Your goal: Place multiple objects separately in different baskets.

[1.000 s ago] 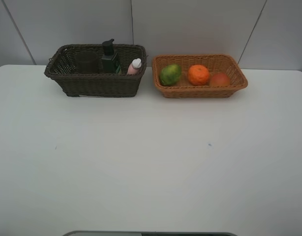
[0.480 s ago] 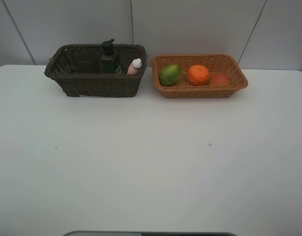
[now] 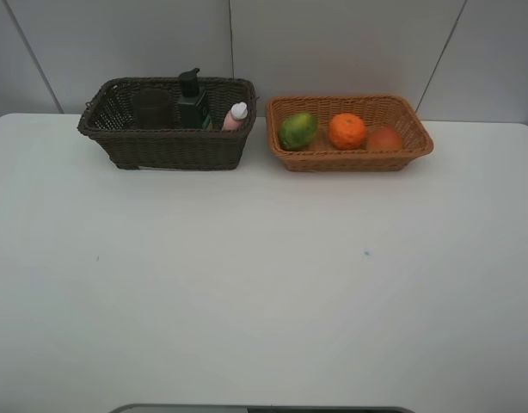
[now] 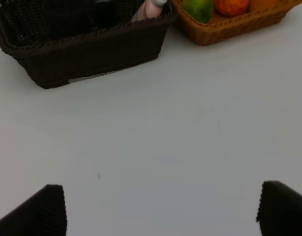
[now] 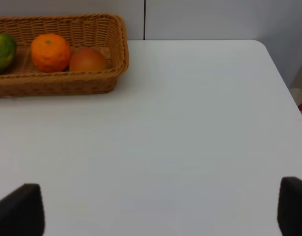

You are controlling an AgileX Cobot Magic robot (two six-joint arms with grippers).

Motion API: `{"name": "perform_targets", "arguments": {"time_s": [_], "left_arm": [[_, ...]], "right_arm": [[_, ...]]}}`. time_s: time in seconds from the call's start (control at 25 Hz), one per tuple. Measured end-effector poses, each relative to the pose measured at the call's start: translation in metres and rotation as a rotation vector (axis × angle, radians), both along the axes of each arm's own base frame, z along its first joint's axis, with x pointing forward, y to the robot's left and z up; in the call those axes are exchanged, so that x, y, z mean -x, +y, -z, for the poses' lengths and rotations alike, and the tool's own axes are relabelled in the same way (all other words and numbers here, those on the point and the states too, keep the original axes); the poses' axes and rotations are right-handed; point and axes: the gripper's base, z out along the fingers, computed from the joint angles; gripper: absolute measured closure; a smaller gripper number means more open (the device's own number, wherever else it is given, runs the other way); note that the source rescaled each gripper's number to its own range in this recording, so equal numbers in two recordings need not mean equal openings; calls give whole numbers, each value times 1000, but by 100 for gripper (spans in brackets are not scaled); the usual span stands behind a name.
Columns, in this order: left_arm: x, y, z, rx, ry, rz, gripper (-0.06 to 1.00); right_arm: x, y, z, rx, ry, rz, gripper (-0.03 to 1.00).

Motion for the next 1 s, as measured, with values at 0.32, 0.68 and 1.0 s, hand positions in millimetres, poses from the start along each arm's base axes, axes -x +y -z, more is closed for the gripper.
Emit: {"name": "perform_targets", "arguments": {"time_s": [0.32, 0.68, 1.0], "left_arm": [[-1, -2, 0, 2, 1, -204, -5], [-2, -2, 0, 2, 1, -260, -5], [-2, -2, 0, 2, 1, -260, -5]], "right_arm": [[0, 0, 0, 0, 0, 0, -3], [0, 0, 0, 0, 0, 0, -3], [0, 0, 0, 0, 0, 0, -3]]}}
